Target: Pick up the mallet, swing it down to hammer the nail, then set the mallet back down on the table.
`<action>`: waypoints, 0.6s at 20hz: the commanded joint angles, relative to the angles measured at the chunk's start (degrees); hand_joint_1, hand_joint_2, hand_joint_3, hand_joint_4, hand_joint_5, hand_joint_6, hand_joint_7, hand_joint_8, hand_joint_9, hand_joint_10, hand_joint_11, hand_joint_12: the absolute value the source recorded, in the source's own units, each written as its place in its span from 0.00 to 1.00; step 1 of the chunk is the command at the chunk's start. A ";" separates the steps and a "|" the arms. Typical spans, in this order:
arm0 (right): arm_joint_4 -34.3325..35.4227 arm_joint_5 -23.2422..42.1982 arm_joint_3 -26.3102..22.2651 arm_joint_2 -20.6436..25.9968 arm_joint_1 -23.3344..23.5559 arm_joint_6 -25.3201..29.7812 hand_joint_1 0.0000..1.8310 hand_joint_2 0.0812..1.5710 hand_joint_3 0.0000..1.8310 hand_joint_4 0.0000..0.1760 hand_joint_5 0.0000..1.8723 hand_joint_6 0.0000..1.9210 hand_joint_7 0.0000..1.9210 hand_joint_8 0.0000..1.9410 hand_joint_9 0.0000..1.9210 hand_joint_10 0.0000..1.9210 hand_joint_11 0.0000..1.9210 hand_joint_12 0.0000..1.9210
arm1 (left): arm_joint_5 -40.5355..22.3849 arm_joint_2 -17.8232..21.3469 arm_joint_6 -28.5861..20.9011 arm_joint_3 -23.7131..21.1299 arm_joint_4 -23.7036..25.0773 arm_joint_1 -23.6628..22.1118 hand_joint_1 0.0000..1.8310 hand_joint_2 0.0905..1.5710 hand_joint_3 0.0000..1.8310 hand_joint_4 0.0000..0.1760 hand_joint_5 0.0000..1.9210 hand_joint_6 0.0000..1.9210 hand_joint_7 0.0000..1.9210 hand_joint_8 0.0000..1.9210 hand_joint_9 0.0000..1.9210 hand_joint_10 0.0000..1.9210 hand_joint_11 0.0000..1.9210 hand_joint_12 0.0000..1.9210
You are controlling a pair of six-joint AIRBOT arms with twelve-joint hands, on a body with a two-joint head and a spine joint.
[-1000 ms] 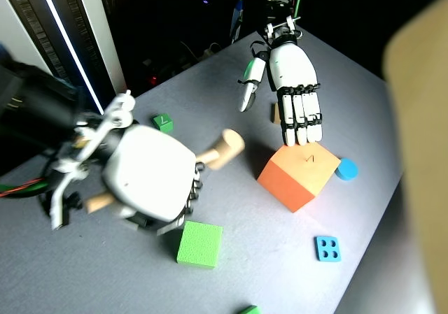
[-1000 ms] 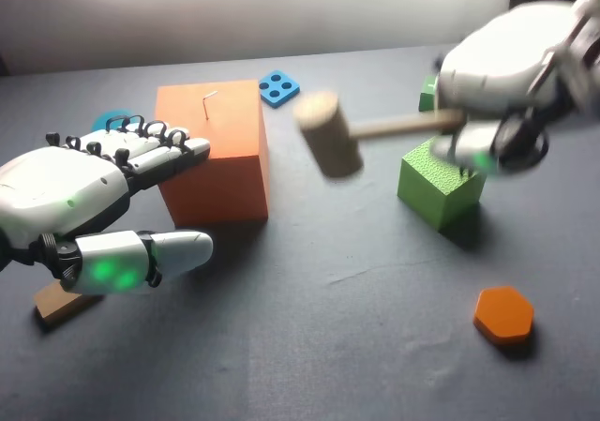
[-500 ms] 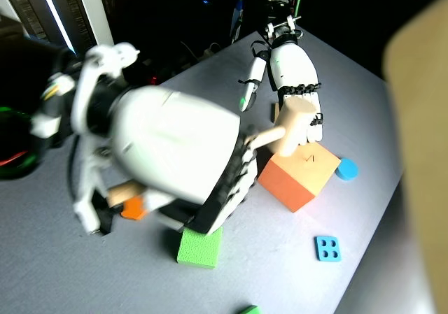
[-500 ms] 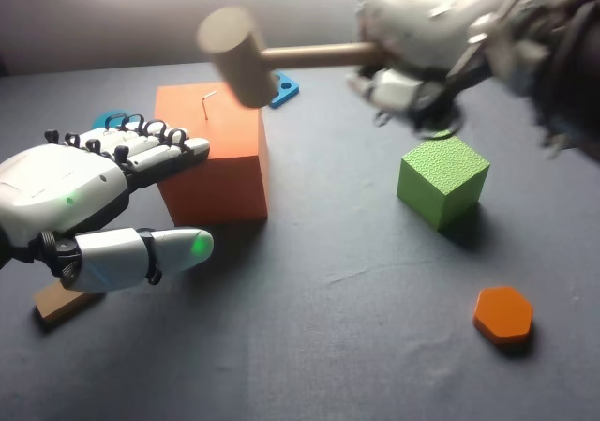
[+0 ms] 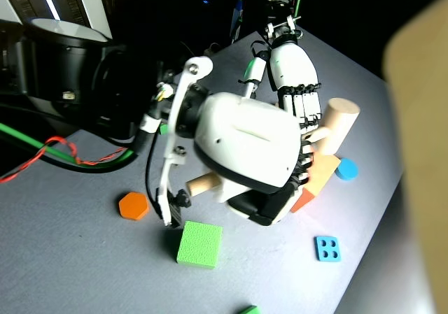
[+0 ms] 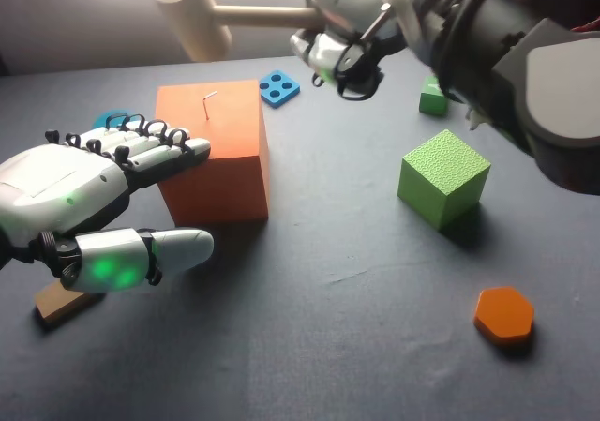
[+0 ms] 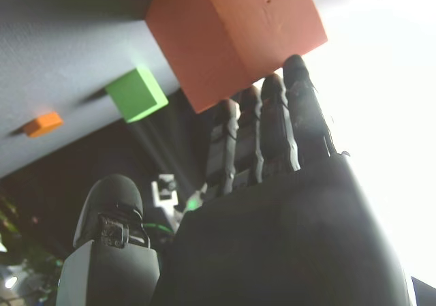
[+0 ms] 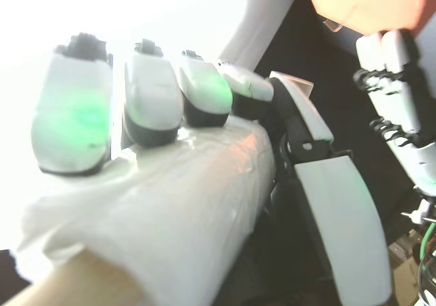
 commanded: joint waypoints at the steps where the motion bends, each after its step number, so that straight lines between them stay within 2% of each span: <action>1: -3.81 -3.78 0.41 0.02 0.93 0.16 0.12 1.00 0.03 0.00 0.60 1.00 0.71 1.00 0.76 1.00 0.82 1.00 | -3.46 -0.03 -0.04 0.07 0.05 -0.21 0.00 0.76 0.00 0.00 0.11 0.00 0.10 0.00 0.09 0.00 0.06 0.02; 5: -3.78 -3.91 1.64 -0.96 0.53 0.51 0.15 1.00 0.02 0.00 0.61 1.00 0.72 1.00 0.77 1.00 0.83 1.00 | -2.68 -0.03 -0.01 0.07 0.06 -0.21 0.00 0.75 0.00 0.00 0.11 0.00 0.10 0.00 0.09 0.00 0.06 0.02; 10: -3.62 -2.08 4.19 -2.40 -2.77 4.41 0.14 1.00 0.02 0.00 0.60 1.00 0.73 1.00 0.78 1.00 0.83 1.00 | -2.24 -0.07 0.17 0.17 0.06 -0.22 0.00 0.76 0.00 0.00 0.12 0.00 0.11 0.00 0.09 0.00 0.07 0.02; 12: -0.56 -1.65 5.48 -2.95 -4.94 5.17 0.12 1.00 0.03 0.00 0.61 1.00 0.73 1.00 0.78 1.00 0.83 1.00 | -2.24 -0.10 0.18 0.18 0.06 -0.22 0.00 0.75 0.00 0.00 0.11 0.00 0.10 0.00 0.09 0.00 0.06 0.02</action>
